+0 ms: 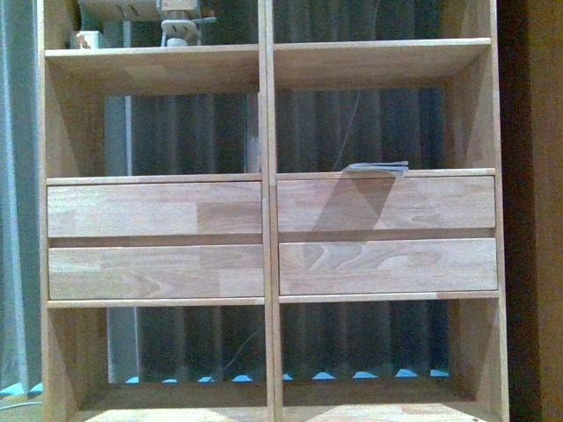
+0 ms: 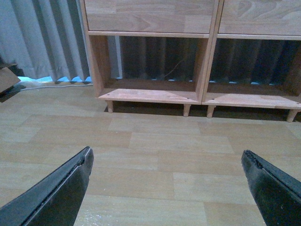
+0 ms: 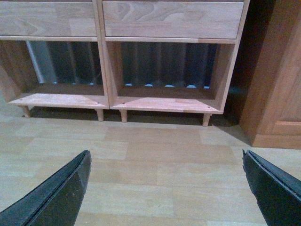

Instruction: Organize books on shelf

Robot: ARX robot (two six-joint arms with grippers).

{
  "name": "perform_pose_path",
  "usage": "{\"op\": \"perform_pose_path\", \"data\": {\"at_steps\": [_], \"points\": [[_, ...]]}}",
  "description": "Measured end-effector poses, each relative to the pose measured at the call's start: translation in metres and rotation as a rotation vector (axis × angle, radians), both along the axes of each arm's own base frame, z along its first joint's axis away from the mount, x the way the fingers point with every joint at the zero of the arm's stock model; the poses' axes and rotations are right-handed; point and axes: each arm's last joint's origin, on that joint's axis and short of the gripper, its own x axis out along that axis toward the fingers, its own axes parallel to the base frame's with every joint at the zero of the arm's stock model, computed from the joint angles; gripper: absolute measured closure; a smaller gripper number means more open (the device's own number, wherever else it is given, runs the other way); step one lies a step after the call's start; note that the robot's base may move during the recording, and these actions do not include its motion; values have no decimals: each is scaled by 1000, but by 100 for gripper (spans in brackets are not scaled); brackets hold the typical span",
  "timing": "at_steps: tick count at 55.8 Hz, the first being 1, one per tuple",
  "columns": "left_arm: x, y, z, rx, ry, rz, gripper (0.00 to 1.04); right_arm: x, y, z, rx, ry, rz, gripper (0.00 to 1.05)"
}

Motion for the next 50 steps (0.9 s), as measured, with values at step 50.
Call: {"op": "perform_pose_path", "data": {"at_steps": [50], "points": [[0, 0, 0, 0, 0, 0, 7, 0, 0, 0, 0, 0, 0, 7]]}}
